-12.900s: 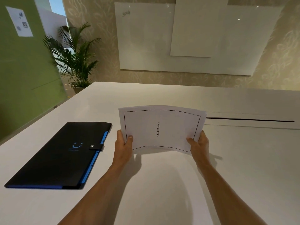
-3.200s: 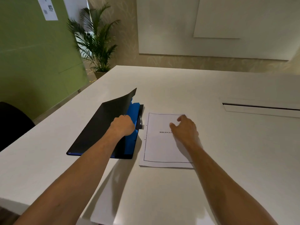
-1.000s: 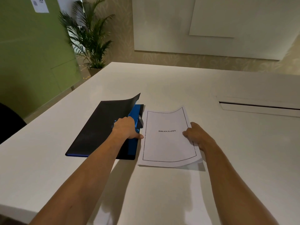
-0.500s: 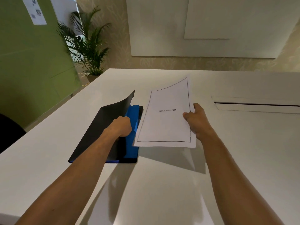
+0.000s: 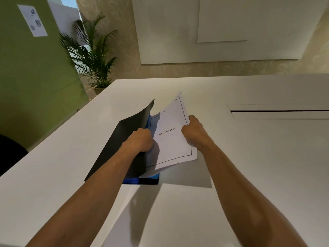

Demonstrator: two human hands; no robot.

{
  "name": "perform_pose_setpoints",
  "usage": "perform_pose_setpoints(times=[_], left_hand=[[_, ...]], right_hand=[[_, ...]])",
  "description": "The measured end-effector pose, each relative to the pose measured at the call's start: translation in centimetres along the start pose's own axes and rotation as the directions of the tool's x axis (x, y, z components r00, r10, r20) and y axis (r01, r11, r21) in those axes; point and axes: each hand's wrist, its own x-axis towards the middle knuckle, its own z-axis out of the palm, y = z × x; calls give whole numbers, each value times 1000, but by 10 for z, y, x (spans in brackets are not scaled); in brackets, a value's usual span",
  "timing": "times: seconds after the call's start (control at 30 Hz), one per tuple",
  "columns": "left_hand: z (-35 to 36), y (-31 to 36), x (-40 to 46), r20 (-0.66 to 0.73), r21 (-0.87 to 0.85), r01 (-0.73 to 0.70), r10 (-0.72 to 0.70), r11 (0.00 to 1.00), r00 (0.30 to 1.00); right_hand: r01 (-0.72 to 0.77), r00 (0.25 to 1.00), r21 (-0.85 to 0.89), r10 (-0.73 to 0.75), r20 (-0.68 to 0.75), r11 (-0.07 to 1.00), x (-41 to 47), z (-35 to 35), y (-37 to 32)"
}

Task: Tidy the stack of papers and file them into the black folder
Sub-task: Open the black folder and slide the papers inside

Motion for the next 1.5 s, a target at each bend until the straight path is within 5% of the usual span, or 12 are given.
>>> perform_pose_setpoints(times=[0.3, 0.77, 0.9, 1.07, 1.33, 1.5], left_hand=[[-5, 22, 1, -3, 2, -17, 17, 1000, 1000], [-3, 69, -1, -37, -64, -60, 57, 996, 998], [0, 80, 2, -60, -110, -75, 69, 991, 996], [4, 85, 7, -85, -158, -70, 57, 985, 995], [12, 96, 5, -37, -146, -131, 126, 981, 991], [26, 102, 6, -26, -171, -209, 208, 963, 978]], right_hand=[[36, 997, 71, -30, -78, 997, 2, -12, 9], [84, 994, -18, -82, 76, 996, 9, 43, 35], [31, 999, -40, -30, 11, 999, 11, 56, 43], [-6, 995, -113, 17, 102, 994, 14, 64, 42], [81, 991, -492, -123, -54, 867, 9, 38, 65], [18, 947, -539, -187, -261, 842, 7, 17, 82]])
